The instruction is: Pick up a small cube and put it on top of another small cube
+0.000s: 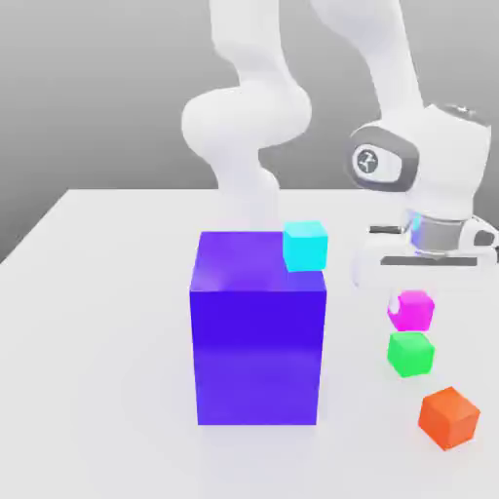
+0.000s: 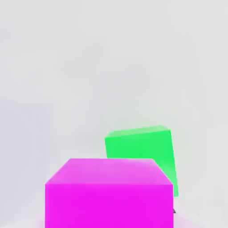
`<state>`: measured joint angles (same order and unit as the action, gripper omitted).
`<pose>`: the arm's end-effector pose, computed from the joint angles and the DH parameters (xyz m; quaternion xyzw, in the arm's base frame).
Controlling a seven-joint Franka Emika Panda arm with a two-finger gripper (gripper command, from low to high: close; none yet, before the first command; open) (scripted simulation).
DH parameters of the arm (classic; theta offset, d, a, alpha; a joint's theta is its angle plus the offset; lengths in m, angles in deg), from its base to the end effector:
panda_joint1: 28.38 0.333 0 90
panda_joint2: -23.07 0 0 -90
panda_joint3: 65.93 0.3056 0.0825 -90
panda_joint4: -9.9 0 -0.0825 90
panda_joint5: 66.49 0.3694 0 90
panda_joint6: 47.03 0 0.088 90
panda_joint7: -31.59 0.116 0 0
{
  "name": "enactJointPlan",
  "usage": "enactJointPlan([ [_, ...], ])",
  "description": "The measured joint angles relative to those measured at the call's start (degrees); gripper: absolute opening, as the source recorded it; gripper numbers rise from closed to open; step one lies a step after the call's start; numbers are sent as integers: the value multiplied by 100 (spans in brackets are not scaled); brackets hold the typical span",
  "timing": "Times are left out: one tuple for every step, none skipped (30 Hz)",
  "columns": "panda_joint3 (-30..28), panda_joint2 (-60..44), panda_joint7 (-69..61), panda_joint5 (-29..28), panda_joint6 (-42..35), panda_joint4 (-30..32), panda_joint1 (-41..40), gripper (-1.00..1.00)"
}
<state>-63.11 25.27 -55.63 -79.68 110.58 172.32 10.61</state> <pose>0.2592 0.2428 0.2016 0.3306 0.9425 -0.0373 0.0302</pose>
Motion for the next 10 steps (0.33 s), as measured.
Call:
enactJointPlan([
  [1, -71, 56, -78, 46, -7, -20, -100],
  [5, -140, 103, -143, 94, -14, -40, -100],
  [27, -206, 139, -193, 145, -19, -77, -100],
  [13, -270, 166, -230, 197, -24, -78, -100],
  [8, -332, 181, -251, 252, -27, -80, -100],
  [9, -390, 185, -255, 309, -29, -72, -100],
  [11, -445, 177, -242, 368, -30, -60, -100],
  [8, -495, 153, -208, 426, -30, -44, -100],
  [18, -543, 119, -159, 491, -28, -41, -100],
  [29, -586, 78, -97, 559, -24, -34, -100],
])
